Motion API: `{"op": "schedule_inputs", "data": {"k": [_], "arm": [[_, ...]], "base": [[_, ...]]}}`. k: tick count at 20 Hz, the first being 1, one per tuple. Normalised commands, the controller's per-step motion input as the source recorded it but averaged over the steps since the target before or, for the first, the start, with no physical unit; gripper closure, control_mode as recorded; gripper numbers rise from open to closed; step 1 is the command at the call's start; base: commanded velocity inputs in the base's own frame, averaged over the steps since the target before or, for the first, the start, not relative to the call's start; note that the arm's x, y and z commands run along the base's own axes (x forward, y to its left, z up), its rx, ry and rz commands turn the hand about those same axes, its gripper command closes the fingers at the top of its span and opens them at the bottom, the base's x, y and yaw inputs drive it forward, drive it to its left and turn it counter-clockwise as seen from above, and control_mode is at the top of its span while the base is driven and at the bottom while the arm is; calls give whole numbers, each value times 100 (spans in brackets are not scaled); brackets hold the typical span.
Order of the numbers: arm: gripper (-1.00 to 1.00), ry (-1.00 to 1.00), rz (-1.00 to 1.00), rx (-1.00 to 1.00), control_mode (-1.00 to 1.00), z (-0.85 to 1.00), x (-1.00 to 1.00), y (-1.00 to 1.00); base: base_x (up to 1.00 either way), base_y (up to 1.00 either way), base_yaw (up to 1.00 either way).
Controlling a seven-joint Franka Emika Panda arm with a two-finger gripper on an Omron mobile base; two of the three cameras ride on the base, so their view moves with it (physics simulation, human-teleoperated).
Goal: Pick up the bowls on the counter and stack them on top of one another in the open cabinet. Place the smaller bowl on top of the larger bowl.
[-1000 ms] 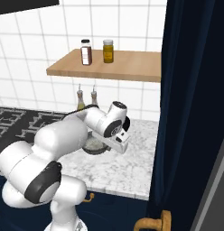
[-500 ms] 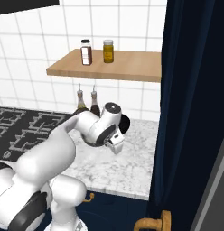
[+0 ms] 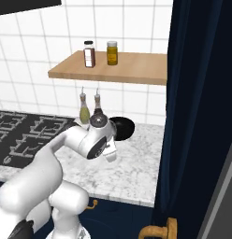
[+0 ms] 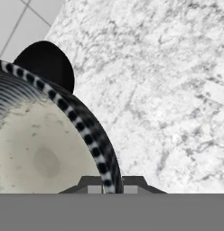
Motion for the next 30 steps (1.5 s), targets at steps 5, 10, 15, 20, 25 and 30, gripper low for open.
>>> {"op": "schedule_inputs", "data": {"k": [5,10,15,20,25,30], "arm": [[100,0,-7,4,-100,16,53,0],[100,-2,1,13,-100,15,63,-22],[100,1,0,10,-100,10,50,-21],[100,11,0,2,-100,0,65,-2],[100,3,0,0,-100,-16,53,0],[100,0,2,0,-100,-32,24,-3]], "base": [[0,0,0],[0,0,0],[0,0,0],[0,0,0],[0,0,0],[0,0,0]]}}
